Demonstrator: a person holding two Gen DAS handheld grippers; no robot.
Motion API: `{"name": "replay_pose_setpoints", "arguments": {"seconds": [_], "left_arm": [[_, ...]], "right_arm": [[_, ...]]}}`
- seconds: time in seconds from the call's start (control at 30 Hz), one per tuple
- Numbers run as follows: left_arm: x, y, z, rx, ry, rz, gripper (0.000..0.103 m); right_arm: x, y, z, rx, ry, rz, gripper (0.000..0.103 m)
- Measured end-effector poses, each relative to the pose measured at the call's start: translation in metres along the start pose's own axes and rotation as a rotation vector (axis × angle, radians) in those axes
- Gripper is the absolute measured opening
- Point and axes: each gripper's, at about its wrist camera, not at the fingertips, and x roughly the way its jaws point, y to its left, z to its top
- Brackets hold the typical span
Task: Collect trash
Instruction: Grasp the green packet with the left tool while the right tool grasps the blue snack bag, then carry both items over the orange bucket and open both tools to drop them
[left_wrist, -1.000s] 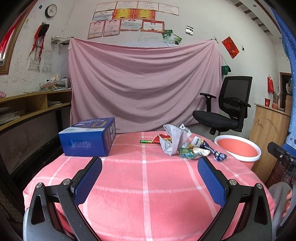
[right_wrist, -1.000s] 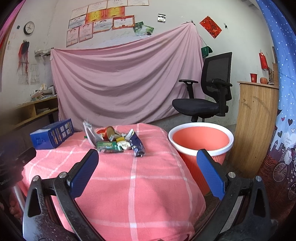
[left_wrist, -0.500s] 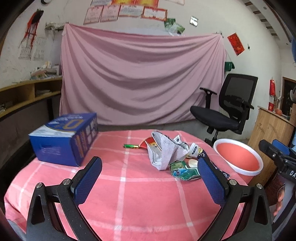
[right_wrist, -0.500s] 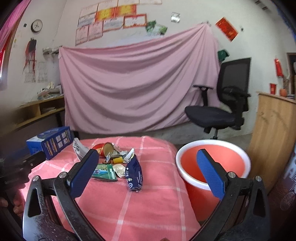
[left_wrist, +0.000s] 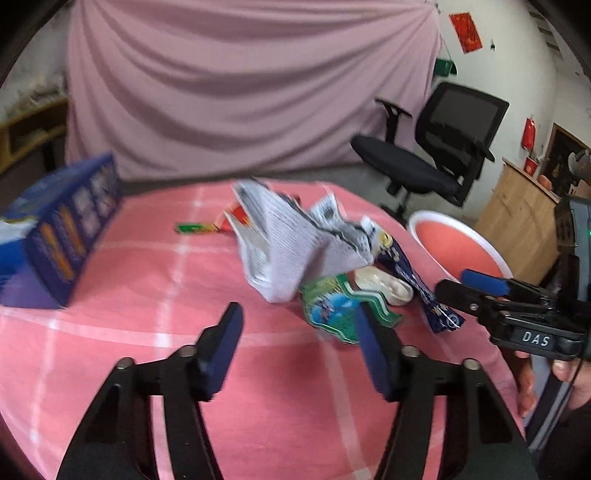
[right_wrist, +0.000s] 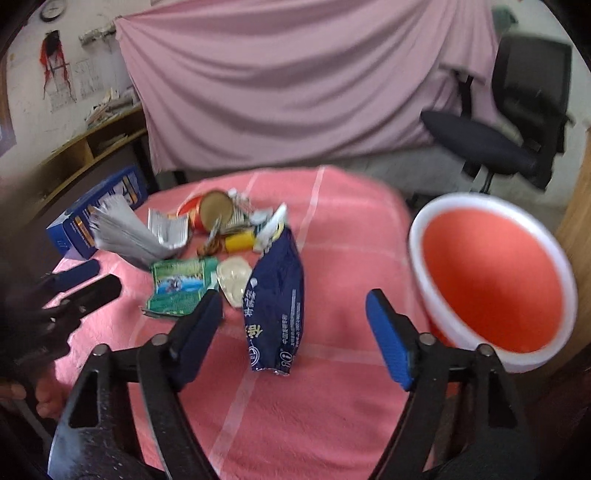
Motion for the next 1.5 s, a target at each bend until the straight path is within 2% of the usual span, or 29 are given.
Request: {"name": "replay_pose_setpoints", "arguments": {"seconds": [0.1,0.2,0.3,0.37,0.43,0.47,0.6,0.73,0.9,1.03,1.13,1.3,1.4,1.5], "left_arm": [[0.005,0.006,0.013,-0.037,0.057,-0.035,0.048],[0.014,0.017,0.023,-0.093,0.119,-0.057,0.037],[0.013,0.026,0.033,-0.122,0.140,-0.088,0.031],[0.014,0.029,0.035,-0.124,0.151,-0.106,0.017],[0.012,0.033,0.038,-0.126,0.168,-0.117,0.010],[0.012,0.034,0.038,-0.124,0.166,-0.115,0.004],[0.002,0.035,0.036,-0.110,0.147,-0.110,0.001],[-0.018,0.020,0.023,-0.043,0.075,-0.096,0.000],[-0.046,-0.013,0.005,0.081,-0.077,-0.061,0.000],[-0.067,-0.039,-0.009,0.171,-0.197,-0.067,0.000],[-0.071,-0.063,-0.002,0.217,-0.292,-0.072,0.000],[-0.065,-0.101,0.026,0.208,-0.463,-0.119,0.000],[-0.051,-0.127,0.049,0.204,-0.531,-0.177,0.000],[-0.028,-0.154,0.065,0.219,-0.556,-0.223,0.000]], "right_arm": [[0.013,-0.007,0.000,0.031,0.065,0.046,0.088],[0.018,-0.008,-0.001,0.043,0.102,0.080,0.081],[0.020,-0.006,-0.001,0.037,0.121,0.095,0.078],[0.021,-0.004,-0.001,0.029,0.129,0.097,0.073],[0.024,-0.003,-0.001,0.023,0.136,0.094,0.063],[0.025,-0.003,-0.002,0.021,0.140,0.094,0.060],[0.022,0.000,-0.003,0.018,0.129,0.098,0.059],[0.007,0.000,-0.007,0.036,0.071,0.090,0.059],[-0.025,-0.001,-0.012,0.039,-0.080,0.045,0.059],[-0.050,-0.003,-0.013,0.036,-0.202,0.013,0.059],[-0.069,-0.007,-0.012,0.033,-0.293,-0.028,0.059],[-0.106,-0.029,-0.002,0.047,-0.457,-0.147,0.059],[-0.123,-0.047,0.010,0.052,-0.523,-0.223,0.059],[-0.134,-0.071,0.019,0.075,-0.567,-0.288,0.059]]}}
